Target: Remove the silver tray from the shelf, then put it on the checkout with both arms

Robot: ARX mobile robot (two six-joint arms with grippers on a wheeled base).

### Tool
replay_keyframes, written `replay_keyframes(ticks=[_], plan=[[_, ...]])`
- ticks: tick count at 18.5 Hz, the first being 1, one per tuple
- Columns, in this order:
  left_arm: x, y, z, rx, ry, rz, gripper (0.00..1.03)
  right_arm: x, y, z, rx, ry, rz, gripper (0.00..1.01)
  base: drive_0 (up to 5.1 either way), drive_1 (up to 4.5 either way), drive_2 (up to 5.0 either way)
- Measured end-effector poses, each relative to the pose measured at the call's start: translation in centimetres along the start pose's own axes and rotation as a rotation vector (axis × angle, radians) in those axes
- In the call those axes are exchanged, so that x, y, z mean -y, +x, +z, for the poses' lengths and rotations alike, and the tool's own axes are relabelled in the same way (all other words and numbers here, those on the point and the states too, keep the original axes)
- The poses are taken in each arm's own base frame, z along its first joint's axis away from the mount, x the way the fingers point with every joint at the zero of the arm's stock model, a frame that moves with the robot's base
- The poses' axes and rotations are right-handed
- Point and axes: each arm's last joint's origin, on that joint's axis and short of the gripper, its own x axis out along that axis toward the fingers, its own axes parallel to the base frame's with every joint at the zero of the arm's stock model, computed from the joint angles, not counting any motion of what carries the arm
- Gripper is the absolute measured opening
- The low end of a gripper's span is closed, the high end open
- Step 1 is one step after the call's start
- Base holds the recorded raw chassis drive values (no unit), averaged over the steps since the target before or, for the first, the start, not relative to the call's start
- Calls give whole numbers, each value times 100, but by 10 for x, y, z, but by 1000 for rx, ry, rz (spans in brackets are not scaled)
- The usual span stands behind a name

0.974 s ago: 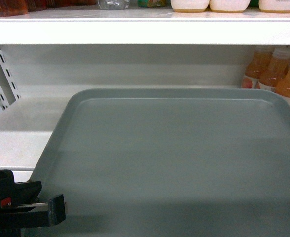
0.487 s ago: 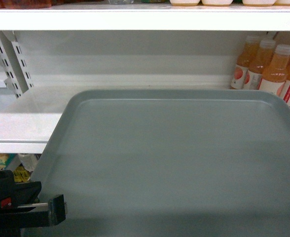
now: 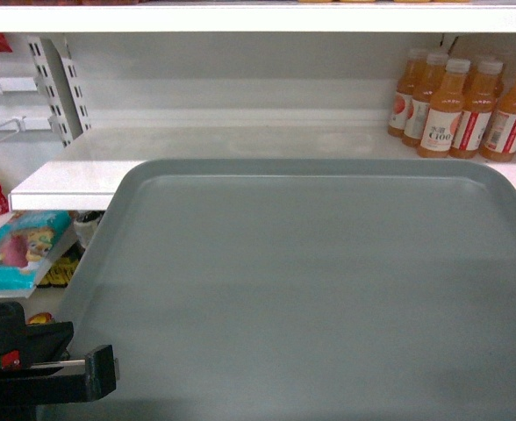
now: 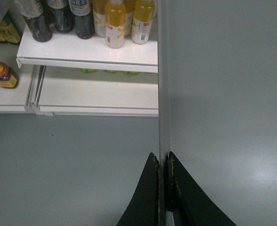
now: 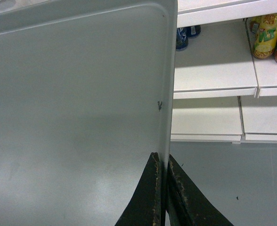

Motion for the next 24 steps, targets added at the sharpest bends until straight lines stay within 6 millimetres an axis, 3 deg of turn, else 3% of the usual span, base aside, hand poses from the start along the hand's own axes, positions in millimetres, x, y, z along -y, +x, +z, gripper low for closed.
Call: replay_keyframes(ticks=[24], plan=[[0,0,0,2,0,1,2,0,0,0,1,3,4,3,8,-420,437]])
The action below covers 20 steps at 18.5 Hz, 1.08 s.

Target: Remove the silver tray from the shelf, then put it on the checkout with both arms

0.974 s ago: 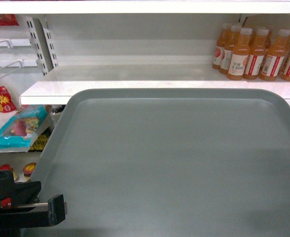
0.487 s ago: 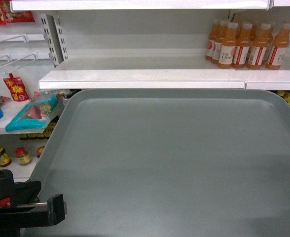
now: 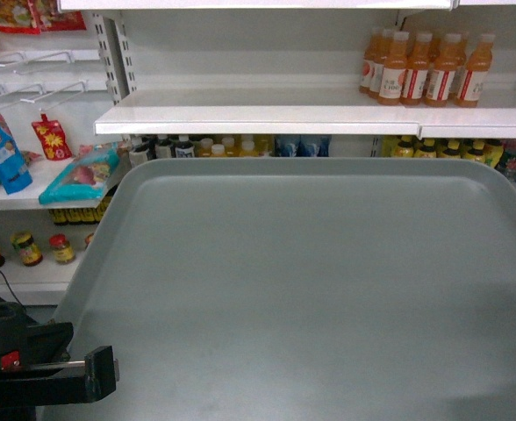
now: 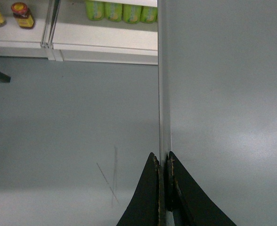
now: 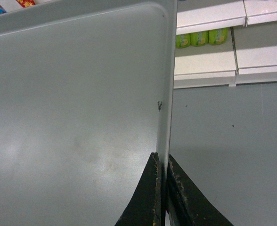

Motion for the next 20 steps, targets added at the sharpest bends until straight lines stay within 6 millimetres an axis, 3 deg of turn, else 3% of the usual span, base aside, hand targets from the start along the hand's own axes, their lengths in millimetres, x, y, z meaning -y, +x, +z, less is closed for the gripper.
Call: replay_keyframes(ticks=[20], plan=[[0,0,0,3,2,1,2,0,0,0,-2,1,0,3,8,-421,437]])
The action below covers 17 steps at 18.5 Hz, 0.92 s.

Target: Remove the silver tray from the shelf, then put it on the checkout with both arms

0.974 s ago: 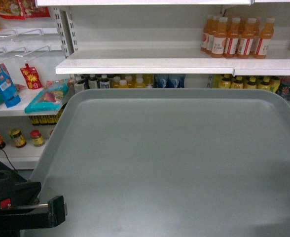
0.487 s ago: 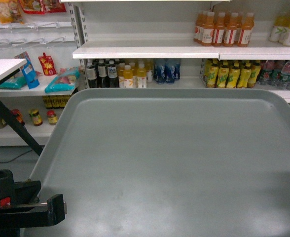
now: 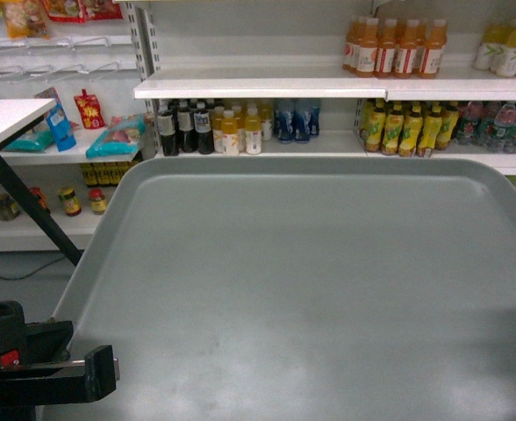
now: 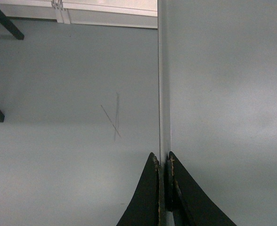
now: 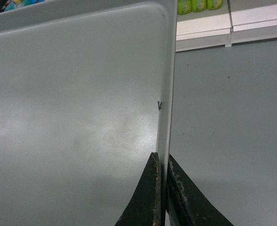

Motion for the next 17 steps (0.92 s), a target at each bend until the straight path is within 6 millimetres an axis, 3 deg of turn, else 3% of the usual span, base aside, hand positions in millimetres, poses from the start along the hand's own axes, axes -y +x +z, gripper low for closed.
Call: replay_keyframes(ticks=[12,14,17], plan=[[0,0,0,-4,2,2,2,0,0,0,0,0,1,3,6,-422,435],[0,0,-1,-3,1,2,2,0,0,0,1,0,1,3,0,0,0],[0,0,0,2,0,-1,2,0,0,0,0,0,0,3,-454,244,244]])
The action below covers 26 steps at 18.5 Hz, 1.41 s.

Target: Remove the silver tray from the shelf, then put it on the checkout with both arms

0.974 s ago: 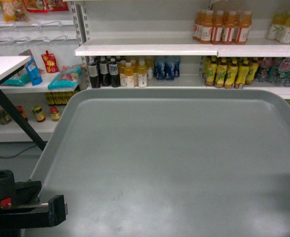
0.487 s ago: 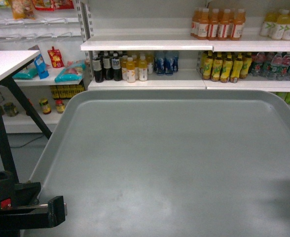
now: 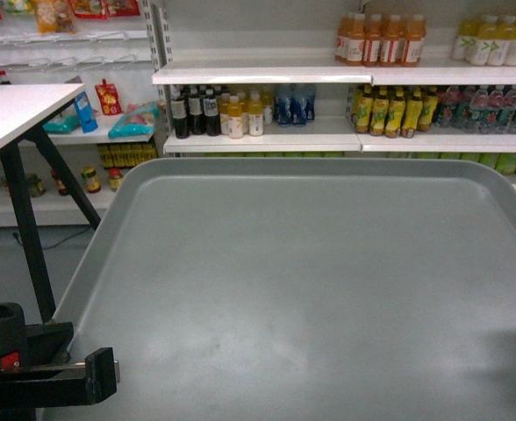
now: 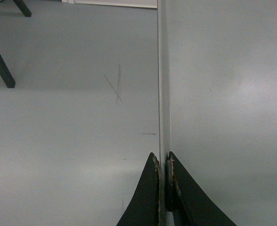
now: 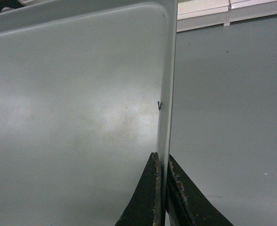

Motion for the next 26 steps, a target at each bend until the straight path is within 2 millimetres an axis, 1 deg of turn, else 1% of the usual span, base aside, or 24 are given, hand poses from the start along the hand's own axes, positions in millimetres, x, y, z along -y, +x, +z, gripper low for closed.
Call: replay_keyframes(ticks=[26], plan=[[0,0,-1,-5,2,2,2,0,0,0,-1,1,0,3,-489,247,247]])
